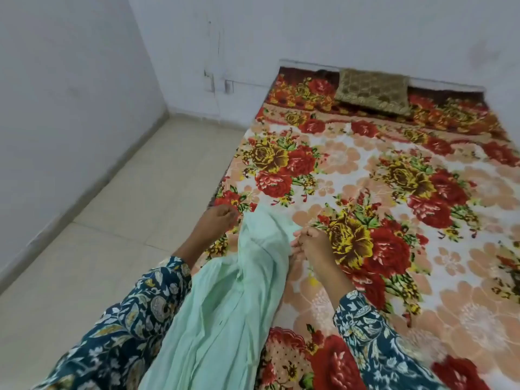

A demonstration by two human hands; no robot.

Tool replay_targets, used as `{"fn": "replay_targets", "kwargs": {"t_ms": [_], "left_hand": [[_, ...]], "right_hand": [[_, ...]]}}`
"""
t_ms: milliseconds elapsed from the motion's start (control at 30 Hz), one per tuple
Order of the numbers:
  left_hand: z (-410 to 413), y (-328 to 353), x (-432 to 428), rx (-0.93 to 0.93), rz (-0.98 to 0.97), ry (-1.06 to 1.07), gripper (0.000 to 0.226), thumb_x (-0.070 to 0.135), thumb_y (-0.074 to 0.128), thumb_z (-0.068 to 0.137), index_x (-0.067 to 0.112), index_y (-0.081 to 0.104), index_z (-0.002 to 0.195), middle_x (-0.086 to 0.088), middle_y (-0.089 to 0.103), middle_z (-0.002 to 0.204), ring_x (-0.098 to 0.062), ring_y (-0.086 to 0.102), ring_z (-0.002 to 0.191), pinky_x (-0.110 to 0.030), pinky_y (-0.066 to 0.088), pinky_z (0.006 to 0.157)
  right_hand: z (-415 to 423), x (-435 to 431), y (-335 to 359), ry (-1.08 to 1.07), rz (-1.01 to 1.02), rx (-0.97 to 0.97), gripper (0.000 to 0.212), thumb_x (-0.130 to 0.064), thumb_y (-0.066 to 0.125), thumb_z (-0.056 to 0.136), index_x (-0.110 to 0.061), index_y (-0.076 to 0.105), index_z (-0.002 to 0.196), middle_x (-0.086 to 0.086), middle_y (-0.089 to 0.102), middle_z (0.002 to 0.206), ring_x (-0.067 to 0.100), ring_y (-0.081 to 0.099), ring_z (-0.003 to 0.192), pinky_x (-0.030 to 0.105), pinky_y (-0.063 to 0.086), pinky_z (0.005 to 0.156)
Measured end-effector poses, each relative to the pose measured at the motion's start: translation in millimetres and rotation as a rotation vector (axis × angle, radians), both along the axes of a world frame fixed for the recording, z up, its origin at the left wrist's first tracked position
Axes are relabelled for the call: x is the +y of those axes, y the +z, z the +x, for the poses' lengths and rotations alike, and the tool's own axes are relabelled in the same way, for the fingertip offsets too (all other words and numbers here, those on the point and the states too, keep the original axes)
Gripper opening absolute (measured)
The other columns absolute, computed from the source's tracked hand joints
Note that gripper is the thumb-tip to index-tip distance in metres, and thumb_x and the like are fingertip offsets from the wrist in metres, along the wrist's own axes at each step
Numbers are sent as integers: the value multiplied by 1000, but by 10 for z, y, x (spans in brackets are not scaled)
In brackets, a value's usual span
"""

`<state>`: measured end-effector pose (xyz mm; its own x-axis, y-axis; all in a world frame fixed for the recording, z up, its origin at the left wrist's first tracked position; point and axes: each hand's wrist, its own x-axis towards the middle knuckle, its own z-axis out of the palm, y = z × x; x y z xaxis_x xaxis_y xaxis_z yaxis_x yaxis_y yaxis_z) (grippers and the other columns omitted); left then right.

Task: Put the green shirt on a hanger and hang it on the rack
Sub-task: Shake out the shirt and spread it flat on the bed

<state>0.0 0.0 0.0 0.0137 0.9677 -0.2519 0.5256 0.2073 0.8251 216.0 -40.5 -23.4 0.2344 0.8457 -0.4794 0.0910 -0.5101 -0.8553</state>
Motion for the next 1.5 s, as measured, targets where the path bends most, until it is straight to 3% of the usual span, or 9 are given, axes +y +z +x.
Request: {"fn": "replay_targets", "kwargs": {"t_ms": [133, 267, 433, 567, 700, 833, 1033, 1200, 1500], "left_hand": [[25, -685, 264, 223, -230, -43, 29, 14, 44, 92, 6, 54, 65, -4, 51, 65, -16, 44, 58, -26, 32, 54], [56, -1255, 454, 288, -344, -37, 23, 15, 49, 89, 1, 64, 76, -10, 61, 72, -27, 58, 70, -28, 42, 63], [176, -1602, 615, 247, -381, 106, 19, 12, 52, 86, -1, 59, 75, -11, 57, 74, -25, 55, 72, -31, 41, 62], [275, -1611, 662, 98, -428, 186, 24, 2, 55, 83, 6, 51, 60, -7, 48, 63, -22, 47, 64, -29, 38, 58], [474, -1458, 491, -102, -291, 216, 10, -1, 53, 82, 2, 61, 78, -10, 56, 74, -21, 50, 68, -29, 41, 63], [808, -1291, 139, -132, -291, -120, 12, 6, 57, 86, 3, 62, 76, -10, 56, 76, -18, 49, 72, -27, 37, 66], [621, -1526, 216, 292, -75, -87, 36, -10, 41, 81, -1, 66, 106, -19, 58, 121, -30, 54, 110, -29, 40, 96], [691, -1709, 613, 625, -121, -226, 40, 12, 46, 88, 7, 44, 128, -14, 49, 130, -32, 46, 119, -45, 41, 99], [735, -1334, 702, 132, -226, -108, 14, 13, 50, 92, 1, 55, 89, -8, 54, 81, -21, 49, 73, -24, 42, 61]], "right_hand": [[-60, 293, -644, 40, -121, -119, 16, -8, 45, 87, -9, 60, 91, 7, 63, 76, 23, 59, 69, 32, 46, 61], [-130, 544, -1067, 146, -158, -321, 5, -20, 55, 85, -16, 53, 86, 2, 51, 79, 21, 51, 74, 28, 36, 62], [-189, 784, -1448, 253, -213, -482, 30, -24, 57, 85, 1, 59, 100, 20, 64, 103, 35, 59, 100, 33, 41, 73], [-127, 806, -1473, -14, -171, -247, 17, -12, 51, 83, -6, 47, 67, 19, 50, 77, 26, 47, 73, 31, 31, 64], [79, 478, -1395, -443, -61, -105, 8, -5, 43, 84, -4, 50, 79, 12, 49, 73, 24, 44, 72, 34, 33, 64], [356, 183, -1339, -696, -74, -61, 21, 1, 38, 86, -4, 55, 97, 12, 56, 90, 27, 53, 80, 31, 43, 59], [574, -75, -1537, -618, -194, 28, 20, -6, 50, 89, -1, 61, 104, 12, 61, 92, 26, 56, 85, 36, 46, 73], [672, -75, -1691, -515, -231, 136, 17, -7, 61, 83, 0, 66, 97, 11, 67, 82, 29, 62, 82, 44, 51, 83], [673, -176, -1355, -348, -89, 270, 20, -20, 59, 88, -13, 66, 106, 8, 71, 102, 30, 65, 98, 47, 49, 92]]}}
